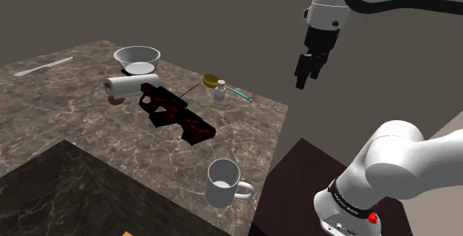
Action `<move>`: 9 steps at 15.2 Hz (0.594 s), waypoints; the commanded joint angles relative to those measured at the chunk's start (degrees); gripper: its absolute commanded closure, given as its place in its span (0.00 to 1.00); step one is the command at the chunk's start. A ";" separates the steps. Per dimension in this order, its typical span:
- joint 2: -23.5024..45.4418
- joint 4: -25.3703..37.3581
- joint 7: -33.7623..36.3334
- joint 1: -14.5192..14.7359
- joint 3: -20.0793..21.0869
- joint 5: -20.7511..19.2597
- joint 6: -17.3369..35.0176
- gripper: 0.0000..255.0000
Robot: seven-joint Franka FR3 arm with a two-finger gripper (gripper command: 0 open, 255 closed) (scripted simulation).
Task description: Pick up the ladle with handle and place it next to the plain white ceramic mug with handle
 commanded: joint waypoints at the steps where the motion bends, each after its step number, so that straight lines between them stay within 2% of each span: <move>1: 0.00 0.00 0.00 0.00 0.00 0.00 0.00 0.00; 9: 13.20 -0.17 -5.01 0.27 -1.91 -3.05 16.56 0.00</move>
